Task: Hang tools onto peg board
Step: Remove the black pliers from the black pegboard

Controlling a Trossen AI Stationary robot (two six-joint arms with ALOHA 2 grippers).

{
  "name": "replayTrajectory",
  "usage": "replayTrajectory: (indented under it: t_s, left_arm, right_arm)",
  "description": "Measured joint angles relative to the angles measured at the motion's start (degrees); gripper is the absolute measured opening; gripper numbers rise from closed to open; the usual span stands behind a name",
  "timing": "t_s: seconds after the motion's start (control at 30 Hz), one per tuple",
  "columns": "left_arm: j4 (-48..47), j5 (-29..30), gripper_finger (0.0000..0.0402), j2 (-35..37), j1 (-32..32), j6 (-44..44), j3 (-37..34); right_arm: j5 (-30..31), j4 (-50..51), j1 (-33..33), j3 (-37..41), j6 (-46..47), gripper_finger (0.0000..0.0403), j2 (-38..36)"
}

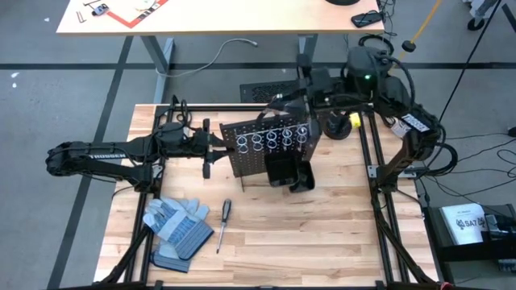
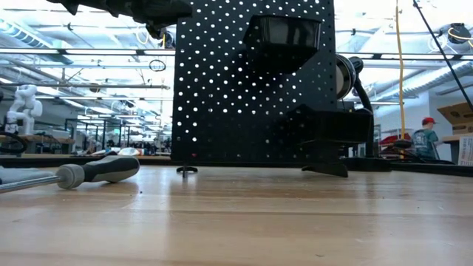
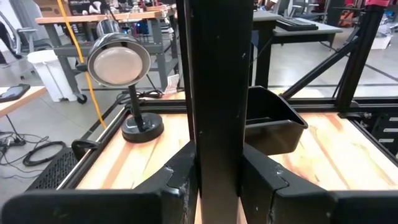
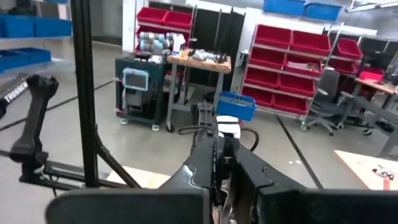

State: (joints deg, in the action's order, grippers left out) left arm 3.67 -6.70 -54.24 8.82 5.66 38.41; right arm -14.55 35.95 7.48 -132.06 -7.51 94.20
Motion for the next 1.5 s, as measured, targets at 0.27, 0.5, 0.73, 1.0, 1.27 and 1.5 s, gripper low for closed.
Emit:
replayTrajectory:
  t_s: [0.27, 0.5, 0.73, 1.0, 1.27, 1.5]
  left_arm:
    - [0.3, 0.1, 0.0091, 0.0, 0.0, -0.3, -0.1]
    - [1.7, 0.3, 0.0091, 0.7, 0.0, -0.7, -0.3]
    - [0.2, 0.6, 0.0165, 3.0, 0.0, -1.7, -0.5]
    - [2.9, 1.4, 0.0217, 8.0, 0.0, -3.5, -0.4]
    - [7.5, 1.8, 0.022, 17.0, 0.0, -3.5, -0.3]
    - [7.8, 1.1, 0.022, 26.1, 0.0, -7.4, -0.3]
  right_arm:
    - [-4.1, -1.3, -5.2, 0.0, 2.0, 0.0016, -2.0]
    - [0.7, 2.9, -14.7, 0.1, -7.2, 0.0016, -1.7]
    - [8.0, 5.6, -22.8, 0.1, -8.9, 0.0016, -0.9]
    - [21.4, 6.8, -32.3, 0.1, -12.7, 0.0016, 3.4]
    - [25.3, 5.8, -35.0, 0.1, -6.5, 0.0016, 13.0]
    - [25.2, 3.8, -33.8, 0.2, 5.4, 0.0016, 23.5]
